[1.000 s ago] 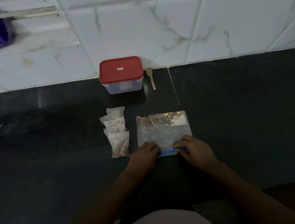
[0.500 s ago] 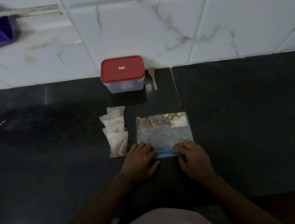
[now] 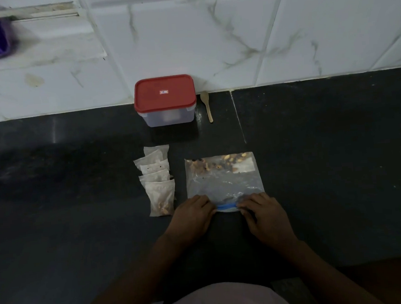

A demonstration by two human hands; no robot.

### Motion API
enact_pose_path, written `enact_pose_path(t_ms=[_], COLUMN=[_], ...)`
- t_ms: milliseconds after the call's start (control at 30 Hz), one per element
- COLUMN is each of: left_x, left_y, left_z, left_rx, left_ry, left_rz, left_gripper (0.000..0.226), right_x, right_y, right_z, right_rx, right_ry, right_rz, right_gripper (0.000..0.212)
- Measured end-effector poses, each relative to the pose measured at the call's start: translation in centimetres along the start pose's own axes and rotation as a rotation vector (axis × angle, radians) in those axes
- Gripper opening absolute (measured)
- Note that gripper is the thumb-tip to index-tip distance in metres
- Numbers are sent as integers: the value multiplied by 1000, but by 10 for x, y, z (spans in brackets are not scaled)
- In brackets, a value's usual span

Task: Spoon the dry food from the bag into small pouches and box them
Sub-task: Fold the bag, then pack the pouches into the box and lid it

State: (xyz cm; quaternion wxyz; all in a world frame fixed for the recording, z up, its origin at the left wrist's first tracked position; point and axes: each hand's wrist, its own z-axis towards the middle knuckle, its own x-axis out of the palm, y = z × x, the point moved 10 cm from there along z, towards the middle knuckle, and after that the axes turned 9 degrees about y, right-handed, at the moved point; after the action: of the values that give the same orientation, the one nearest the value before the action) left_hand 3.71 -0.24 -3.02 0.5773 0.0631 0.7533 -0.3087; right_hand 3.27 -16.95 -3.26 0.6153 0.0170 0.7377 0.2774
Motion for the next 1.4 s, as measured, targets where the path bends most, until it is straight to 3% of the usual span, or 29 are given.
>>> enact_pose_path(t_ms=[233, 367, 467, 567, 700, 833, 933, 1133, 1400], left_x=[6, 7, 7, 7, 1, 2, 1, -5, -7], left_y=[7, 11, 12, 15, 16, 10, 8, 8, 15], left_z=[7, 14, 19, 23, 25, 25, 24, 17, 24], left_rx=[-33, -28, -39, -63, -62, -19, 4, 36, -41], left_ry=[72, 110, 130, 145, 85, 74, 68, 12, 27], left_rz=[-36, -52, -35, -35, -6, 84, 21, -29, -78], left_gripper=[46, 27, 25, 25, 31, 33, 30, 32, 28], right_x=[3, 2, -1, -2, -10, -23, -11, 1, -13], right_y=[-3, -3, -1, 0, -13, -12, -2, -13, -16], right_z=[6, 16, 24, 31, 31, 28, 28, 19, 39], right_rx=[49, 56, 68, 68, 70, 31, -47, -19, -26], right_ry=[13, 89, 129, 168, 44, -80, -12, 67, 38], right_rz=[-25, -51, -82, -71, -30, -105, -55, 22, 50], right_gripper=[32, 34, 35, 49, 23, 23, 22, 31, 27])
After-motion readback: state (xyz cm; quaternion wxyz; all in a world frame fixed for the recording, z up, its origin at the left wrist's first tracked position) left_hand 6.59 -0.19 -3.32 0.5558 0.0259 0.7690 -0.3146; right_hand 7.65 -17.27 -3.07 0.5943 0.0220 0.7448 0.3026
